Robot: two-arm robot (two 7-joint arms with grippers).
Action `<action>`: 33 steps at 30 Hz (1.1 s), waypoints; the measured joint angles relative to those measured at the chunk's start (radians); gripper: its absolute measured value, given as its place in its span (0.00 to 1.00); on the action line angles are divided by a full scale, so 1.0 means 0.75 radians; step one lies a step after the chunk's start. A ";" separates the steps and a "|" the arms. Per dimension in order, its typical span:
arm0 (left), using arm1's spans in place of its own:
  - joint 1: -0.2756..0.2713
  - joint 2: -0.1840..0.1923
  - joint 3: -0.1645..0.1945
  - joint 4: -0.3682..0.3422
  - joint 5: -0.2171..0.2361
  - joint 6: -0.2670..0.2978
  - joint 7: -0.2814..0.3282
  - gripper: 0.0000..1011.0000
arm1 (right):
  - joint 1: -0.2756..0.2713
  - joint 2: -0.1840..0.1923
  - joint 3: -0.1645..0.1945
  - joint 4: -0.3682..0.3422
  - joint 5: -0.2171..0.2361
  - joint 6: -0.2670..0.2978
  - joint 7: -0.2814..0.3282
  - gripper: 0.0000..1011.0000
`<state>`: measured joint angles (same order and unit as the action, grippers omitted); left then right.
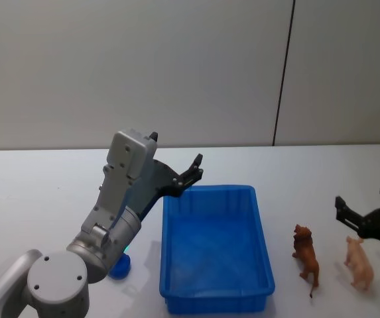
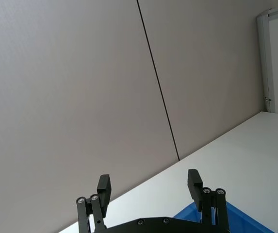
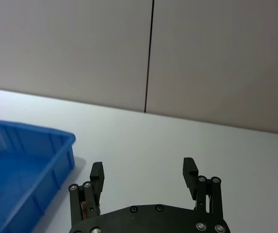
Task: Pick up the two dolls from the table and place them into the box.
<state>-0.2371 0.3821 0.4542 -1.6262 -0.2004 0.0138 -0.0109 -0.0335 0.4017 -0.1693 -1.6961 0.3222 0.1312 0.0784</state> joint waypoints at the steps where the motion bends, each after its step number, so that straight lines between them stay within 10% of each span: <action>1: 0.000 0.000 0.000 0.000 0.000 0.000 0.000 0.99 | -0.002 0.003 0.002 0.003 -0.002 0.006 0.002 0.99; 33: 0.000 0.000 0.000 0.000 0.000 0.000 0.000 0.99 | -0.031 0.046 0.003 0.108 -0.097 0.207 0.116 0.99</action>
<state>-0.2372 0.3821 0.4542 -1.6262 -0.2004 0.0138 -0.0109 -0.0566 0.4365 -0.1670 -1.6153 0.2494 0.2867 0.1656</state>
